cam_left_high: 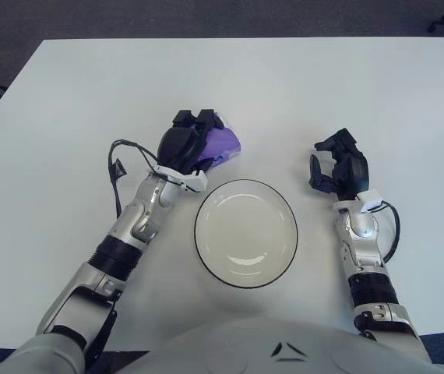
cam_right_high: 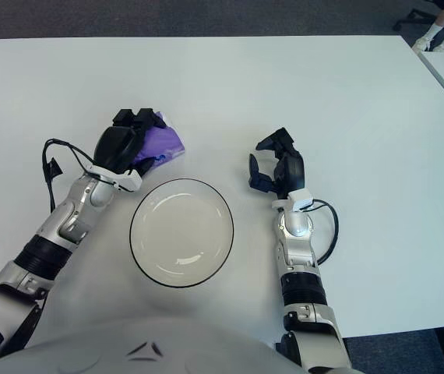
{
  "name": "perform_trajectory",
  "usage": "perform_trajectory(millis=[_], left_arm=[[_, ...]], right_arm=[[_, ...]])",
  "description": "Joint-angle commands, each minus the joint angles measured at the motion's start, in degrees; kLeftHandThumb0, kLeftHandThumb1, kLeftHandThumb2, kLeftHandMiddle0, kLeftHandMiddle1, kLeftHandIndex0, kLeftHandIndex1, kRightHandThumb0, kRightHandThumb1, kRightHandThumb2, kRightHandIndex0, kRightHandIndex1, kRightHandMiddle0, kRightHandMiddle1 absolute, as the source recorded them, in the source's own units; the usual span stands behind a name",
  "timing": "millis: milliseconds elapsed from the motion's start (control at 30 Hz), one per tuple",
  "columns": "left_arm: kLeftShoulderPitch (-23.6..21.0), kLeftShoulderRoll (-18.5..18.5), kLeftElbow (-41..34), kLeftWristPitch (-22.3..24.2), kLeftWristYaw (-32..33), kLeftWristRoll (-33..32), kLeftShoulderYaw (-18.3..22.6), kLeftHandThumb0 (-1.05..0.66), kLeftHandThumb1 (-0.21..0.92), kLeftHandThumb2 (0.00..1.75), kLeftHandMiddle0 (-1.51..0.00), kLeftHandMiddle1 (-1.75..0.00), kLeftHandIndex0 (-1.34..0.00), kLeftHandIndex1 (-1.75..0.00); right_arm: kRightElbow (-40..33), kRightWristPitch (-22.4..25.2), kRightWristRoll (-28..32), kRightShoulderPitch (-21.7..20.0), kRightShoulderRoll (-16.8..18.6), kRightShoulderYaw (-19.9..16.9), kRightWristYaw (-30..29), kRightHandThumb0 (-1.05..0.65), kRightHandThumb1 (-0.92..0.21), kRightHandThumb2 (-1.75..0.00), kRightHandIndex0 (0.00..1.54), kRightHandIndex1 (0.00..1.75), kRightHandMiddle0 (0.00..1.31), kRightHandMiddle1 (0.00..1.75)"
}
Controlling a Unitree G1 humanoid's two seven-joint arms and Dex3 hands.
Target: Put the tissue paper into the plate.
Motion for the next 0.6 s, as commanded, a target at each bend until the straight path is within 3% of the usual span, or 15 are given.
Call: perform_trajectory(millis=[0, 233, 567], left_arm=[[1.68, -0.72, 3.49, -1.46, 2.58, -0.34, 0.89, 0.00, 0.00, 1.65, -0.89, -1.64, -0.61, -1.75], [1.82, -2.78, 5.15, -5.65, 13.68, 0.79, 2.88, 0.00, 0.00, 1.68, -0.86, -1.73, -0.61, -1.75], [3.32, -6.27, 4.86, -10.06, 20.89, -2.25, 6.71, 0.00, 0.04, 1.63, -0.85, -1.70, -0.57, -1.75]], right_arm=[[4.44, -1.45, -0.19, 2.88, 0.68, -0.25, 0.01, -0.01, -0.35, -1.24, 0.64, 1.57, 0.40, 1.75], [4.20, -0.55, -1.41, 3.24, 0.59, -0.22, -0.98, -0.01, -0.37, -1.20, 0.61, 1.56, 0.40, 1.75], [3.87, 0.69, -1.60, 3.37, 0.26, 0.18, -1.27, -0.01, -0.36, -1.22, 0.61, 1.57, 0.41, 1.75]])
